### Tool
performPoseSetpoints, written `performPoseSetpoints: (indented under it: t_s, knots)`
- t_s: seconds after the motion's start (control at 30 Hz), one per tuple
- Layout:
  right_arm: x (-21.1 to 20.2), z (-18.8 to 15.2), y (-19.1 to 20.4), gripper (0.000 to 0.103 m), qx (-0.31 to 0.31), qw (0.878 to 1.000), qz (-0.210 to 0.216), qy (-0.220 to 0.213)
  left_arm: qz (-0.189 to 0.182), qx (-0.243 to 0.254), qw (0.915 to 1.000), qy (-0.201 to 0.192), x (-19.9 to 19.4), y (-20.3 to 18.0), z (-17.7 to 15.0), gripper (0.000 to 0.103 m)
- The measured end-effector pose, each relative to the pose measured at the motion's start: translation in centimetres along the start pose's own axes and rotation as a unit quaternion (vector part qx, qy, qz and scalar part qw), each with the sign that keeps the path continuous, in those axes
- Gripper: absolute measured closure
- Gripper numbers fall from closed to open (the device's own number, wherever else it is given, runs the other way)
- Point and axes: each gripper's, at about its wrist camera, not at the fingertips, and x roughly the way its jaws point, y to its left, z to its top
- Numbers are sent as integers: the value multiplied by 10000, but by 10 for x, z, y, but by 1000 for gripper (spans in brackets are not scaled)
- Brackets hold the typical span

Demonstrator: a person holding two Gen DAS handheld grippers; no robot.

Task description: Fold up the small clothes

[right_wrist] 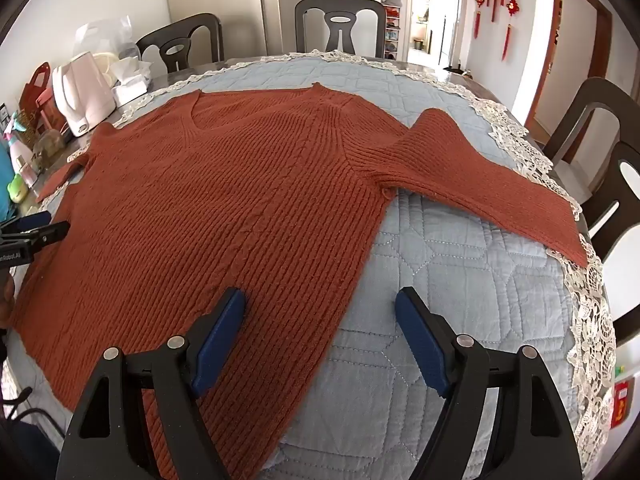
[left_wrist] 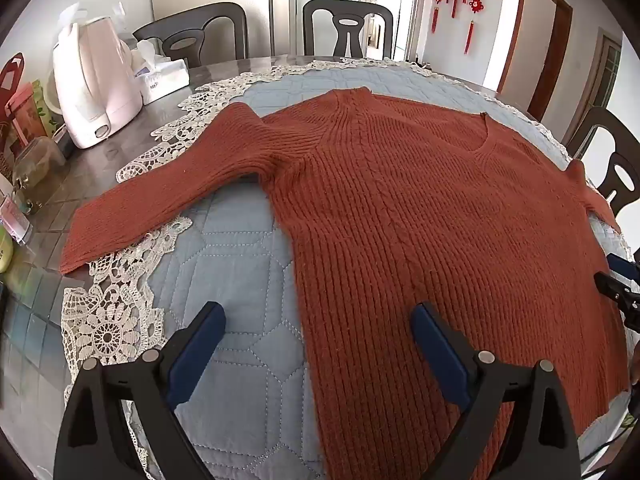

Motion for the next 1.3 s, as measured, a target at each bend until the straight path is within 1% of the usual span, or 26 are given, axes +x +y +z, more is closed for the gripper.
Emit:
performPoseSetpoints:
  t_s: [1.3]
  knots:
    - [0, 0, 0, 25, 10, 10000, 12, 1, -1, -6, 10000, 6, 0, 0, 0, 5]
